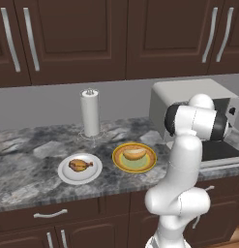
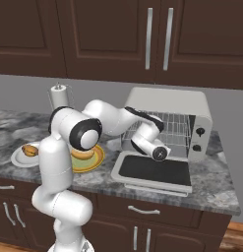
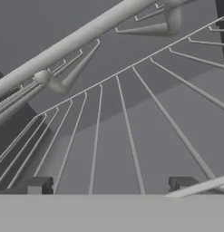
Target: Open the toaster oven door. Place the hotdog bun on the top rack in the toaster oven and place the chicken drumstick on the bottom rack.
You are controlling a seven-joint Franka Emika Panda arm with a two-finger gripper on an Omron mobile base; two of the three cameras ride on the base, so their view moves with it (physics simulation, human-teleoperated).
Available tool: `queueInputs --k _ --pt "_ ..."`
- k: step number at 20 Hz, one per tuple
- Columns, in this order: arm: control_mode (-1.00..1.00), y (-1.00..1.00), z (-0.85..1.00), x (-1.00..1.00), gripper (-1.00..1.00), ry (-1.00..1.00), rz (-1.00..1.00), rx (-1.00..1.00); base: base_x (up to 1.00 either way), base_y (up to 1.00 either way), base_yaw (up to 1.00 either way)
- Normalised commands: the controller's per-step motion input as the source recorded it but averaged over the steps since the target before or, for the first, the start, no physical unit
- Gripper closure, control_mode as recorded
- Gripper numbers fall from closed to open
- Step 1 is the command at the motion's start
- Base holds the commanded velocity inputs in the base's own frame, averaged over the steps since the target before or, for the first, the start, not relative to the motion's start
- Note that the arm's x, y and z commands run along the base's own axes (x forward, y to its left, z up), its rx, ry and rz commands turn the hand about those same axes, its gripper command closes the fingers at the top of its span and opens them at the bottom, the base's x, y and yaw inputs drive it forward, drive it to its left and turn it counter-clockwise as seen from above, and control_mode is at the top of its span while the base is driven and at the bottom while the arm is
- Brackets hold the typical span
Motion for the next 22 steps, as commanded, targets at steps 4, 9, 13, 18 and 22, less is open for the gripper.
queueInputs --k 4,9,13,18,22 --pt "-1.0 0.29 0.0 0.6 1.0 -0.07 0.0 0.0 0.0 0.0 0.0" --pt "-1.0 0.23 0.06 0.62 1.0 0.06 0.0 0.04 0.0 0.0 0.0" --pt "-1.0 0.21 0.19 0.53 1.0 0.38 0.01 0.08 0.0 0.0 0.0" --pt "-1.0 0.26 0.04 0.3 1.0 0.29 0.06 0.01 0.0 0.0 0.0" --pt "-1.0 0.28 0.0 0.22 1.0 0.13 0.06 0.0 0.0 0.0 0.0"
